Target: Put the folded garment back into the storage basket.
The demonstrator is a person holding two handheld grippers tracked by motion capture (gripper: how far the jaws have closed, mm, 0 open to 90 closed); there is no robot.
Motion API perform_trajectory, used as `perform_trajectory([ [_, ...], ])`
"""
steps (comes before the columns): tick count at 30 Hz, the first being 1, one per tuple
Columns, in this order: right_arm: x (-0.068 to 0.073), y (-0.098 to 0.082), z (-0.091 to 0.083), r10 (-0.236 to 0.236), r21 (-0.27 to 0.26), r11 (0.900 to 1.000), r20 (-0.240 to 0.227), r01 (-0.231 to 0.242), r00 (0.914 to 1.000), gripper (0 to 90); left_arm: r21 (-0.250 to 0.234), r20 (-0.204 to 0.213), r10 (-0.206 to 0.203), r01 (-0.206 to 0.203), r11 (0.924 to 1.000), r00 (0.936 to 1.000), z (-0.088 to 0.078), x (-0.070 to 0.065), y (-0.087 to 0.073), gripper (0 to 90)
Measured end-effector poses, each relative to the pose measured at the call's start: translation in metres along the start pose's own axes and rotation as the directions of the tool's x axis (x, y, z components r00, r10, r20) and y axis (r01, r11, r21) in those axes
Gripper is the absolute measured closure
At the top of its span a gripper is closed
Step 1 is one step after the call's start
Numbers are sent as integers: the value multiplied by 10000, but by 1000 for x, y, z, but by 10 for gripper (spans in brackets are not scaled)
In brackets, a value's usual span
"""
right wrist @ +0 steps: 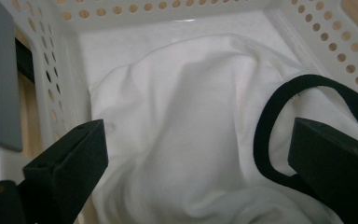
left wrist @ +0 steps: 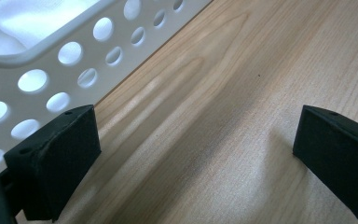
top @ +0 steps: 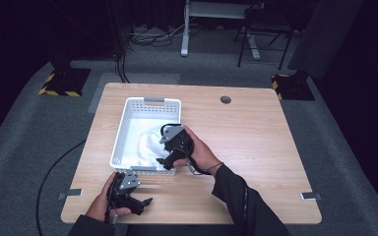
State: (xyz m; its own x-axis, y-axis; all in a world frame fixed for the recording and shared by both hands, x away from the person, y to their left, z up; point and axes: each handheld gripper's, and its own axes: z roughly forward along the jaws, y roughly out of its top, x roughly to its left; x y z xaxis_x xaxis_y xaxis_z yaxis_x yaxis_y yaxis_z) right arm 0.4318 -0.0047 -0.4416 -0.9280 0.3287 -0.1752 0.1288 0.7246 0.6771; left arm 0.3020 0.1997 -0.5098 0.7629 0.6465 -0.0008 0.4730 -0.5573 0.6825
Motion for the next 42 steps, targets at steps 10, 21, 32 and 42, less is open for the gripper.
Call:
perform_trajectory([
  [10,-1,-3,-14,-354,31,9994,261,353,9990,61,13,13,2,-2,10000,10000,0,0,0,5],
  [21,-5,-10,-30,-382,-116,9992,394,387,9985,59,17,16,2,-2,10000,10000,0,0,0,5],
  [32,-8,-21,-48,-480,-205,9986,650,494,9967,58,20,13,6,-6,10000,10000,0,0,0,5],
  [42,-7,-28,-64,-480,-428,9978,669,510,9966,57,23,12,13,-13,10000,10000,0,0,0,5],
])
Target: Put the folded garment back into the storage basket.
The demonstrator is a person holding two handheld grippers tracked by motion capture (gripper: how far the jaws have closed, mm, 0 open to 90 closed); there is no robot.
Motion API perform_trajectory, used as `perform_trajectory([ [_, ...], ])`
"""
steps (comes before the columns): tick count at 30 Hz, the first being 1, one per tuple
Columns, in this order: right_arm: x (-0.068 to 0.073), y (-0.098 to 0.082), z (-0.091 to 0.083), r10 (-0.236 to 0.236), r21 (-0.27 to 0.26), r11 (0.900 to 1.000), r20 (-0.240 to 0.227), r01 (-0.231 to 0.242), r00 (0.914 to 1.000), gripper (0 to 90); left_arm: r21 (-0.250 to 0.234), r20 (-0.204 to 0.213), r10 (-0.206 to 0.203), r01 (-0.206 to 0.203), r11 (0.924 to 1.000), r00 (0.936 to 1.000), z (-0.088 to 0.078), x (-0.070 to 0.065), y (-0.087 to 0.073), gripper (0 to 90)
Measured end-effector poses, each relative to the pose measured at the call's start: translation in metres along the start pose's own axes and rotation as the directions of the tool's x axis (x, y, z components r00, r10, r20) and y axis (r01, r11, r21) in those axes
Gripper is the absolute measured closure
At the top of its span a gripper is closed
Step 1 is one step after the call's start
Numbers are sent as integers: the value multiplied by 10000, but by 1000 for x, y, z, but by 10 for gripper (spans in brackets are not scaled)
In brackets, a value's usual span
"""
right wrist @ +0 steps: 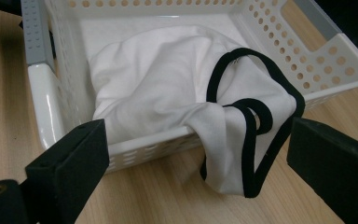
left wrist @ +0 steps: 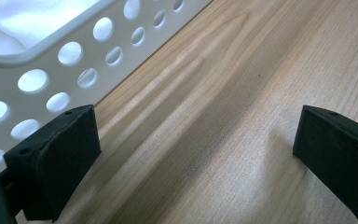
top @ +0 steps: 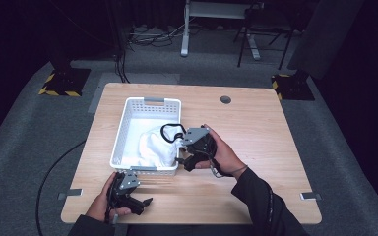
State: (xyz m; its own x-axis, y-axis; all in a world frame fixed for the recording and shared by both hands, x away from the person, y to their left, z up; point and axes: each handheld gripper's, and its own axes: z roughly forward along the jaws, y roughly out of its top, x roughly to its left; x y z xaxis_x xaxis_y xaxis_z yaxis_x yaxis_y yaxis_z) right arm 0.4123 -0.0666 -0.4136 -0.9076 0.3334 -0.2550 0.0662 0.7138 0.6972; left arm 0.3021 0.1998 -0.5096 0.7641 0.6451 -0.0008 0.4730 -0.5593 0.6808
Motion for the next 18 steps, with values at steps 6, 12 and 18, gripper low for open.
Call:
perform_trajectory([
  [6,0,-6,-8,-33,8,10000,60,33,10000,56,-14,-10,-5,5,10000,10000,0,0,0,5],
  [12,0,-16,-19,-42,18,10000,235,41,9997,56,-14,-12,-3,3,10000,10000,0,0,0,5],
  [18,1,-26,-29,-147,172,9998,390,140,9991,53,-12,-10,-2,2,10000,10000,0,0,0,5],
])
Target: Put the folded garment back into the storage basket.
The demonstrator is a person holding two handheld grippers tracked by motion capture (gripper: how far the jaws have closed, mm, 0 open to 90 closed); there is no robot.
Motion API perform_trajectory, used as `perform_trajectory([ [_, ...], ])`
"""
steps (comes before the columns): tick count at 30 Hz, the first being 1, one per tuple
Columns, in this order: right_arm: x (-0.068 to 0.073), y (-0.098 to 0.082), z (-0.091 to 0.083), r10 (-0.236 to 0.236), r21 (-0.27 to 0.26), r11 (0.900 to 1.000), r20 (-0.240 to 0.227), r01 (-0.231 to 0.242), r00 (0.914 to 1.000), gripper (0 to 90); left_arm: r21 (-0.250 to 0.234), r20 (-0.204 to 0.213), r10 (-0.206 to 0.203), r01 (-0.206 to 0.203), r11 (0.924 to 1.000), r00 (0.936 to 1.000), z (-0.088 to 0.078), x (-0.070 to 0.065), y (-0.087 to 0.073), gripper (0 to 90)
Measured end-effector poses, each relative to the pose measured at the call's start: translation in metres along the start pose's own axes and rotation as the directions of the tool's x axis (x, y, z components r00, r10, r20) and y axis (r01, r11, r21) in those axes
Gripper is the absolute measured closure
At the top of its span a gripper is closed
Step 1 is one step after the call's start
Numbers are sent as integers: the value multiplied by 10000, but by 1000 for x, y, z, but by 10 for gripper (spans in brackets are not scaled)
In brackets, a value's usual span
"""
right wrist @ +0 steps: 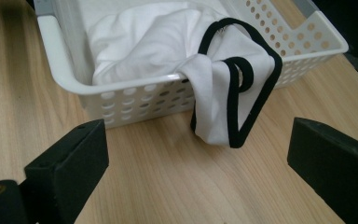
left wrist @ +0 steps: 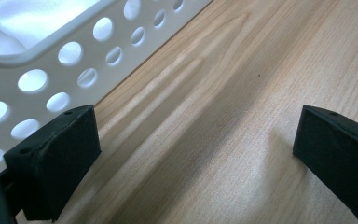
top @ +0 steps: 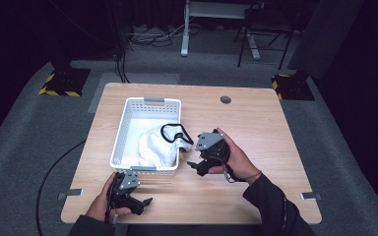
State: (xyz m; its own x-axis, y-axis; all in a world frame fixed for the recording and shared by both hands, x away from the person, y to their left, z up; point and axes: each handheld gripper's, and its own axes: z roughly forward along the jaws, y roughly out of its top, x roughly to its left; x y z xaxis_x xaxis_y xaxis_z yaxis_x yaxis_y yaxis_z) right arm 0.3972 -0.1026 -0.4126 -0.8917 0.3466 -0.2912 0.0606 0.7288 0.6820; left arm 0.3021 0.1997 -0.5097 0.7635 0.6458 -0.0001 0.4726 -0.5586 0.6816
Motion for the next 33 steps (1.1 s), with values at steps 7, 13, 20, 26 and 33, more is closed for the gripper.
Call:
perform_trajectory([
  [7,0,-11,-11,-23,96,10000,276,20,9996,53,-9,-1,-10,10,10000,10000,0,0,0,5],
  [13,2,-20,-22,-108,189,9998,537,98,9985,50,-8,3,-14,14,10000,10000,0,0,0,5],
  [20,3,-33,-31,-38,256,9997,671,21,9977,48,-6,1,-10,10,10000,10000,0,0,0,5],
  [26,5,-43,-37,30,308,9995,760,-53,9971,47,-3,3,-11,11,10000,10000,0,0,0,4],
  [33,5,-62,-48,237,378,9989,936,-273,9953,45,-1,0,-19,19,10000,10000,0,0,0,4],
])
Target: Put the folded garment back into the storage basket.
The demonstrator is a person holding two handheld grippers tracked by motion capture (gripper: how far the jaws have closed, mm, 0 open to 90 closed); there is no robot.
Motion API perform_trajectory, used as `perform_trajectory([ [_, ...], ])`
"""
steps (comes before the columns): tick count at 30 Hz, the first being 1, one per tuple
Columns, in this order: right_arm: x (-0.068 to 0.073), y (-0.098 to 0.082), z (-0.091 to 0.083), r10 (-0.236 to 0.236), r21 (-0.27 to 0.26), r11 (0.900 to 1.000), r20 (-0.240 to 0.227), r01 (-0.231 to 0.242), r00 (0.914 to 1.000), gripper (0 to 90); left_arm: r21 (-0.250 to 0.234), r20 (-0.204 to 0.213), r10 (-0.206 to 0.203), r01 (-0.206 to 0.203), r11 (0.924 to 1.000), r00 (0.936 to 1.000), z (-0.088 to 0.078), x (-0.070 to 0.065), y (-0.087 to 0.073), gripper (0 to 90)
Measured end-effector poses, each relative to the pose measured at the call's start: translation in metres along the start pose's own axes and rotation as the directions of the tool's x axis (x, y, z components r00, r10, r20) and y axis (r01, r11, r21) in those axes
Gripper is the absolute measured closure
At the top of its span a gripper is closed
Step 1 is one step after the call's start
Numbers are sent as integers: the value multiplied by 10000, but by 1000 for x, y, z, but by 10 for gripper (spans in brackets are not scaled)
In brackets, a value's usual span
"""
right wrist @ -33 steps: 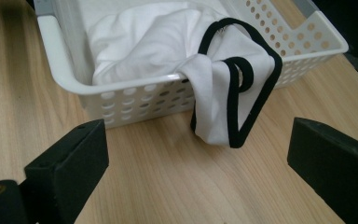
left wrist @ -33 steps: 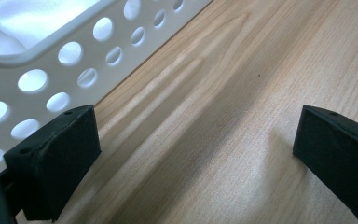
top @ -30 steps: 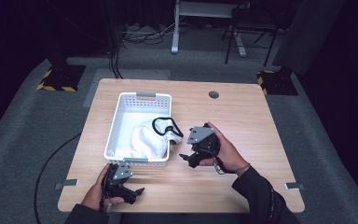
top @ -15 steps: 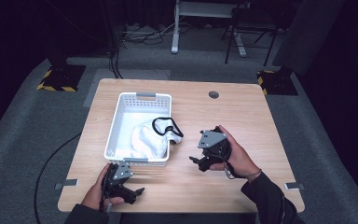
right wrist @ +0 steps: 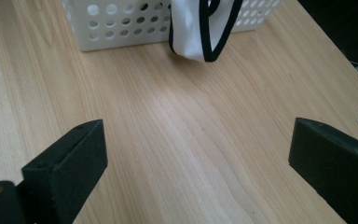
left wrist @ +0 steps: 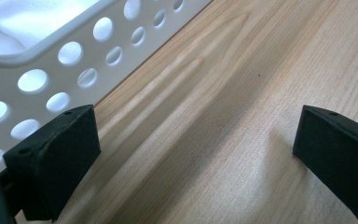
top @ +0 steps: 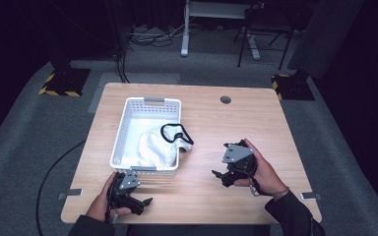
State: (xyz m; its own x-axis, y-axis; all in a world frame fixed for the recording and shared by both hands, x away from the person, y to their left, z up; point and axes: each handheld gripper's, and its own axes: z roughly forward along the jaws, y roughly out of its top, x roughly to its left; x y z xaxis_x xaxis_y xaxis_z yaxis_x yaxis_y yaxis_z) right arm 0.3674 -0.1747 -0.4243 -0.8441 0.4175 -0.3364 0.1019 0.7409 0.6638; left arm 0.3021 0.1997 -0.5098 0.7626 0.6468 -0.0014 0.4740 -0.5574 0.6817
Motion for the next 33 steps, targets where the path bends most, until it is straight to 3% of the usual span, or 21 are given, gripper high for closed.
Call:
perform_trajectory([
  [15,0,-29,-4,333,338,9989,165,-338,9993,46,-5,0,7,-7,10000,10000,0,0,0,4],
  [33,-2,-76,-18,1111,792,9902,532,-1151,9924,46,0,-3,3,-3,10000,10000,0,0,0,4],
])
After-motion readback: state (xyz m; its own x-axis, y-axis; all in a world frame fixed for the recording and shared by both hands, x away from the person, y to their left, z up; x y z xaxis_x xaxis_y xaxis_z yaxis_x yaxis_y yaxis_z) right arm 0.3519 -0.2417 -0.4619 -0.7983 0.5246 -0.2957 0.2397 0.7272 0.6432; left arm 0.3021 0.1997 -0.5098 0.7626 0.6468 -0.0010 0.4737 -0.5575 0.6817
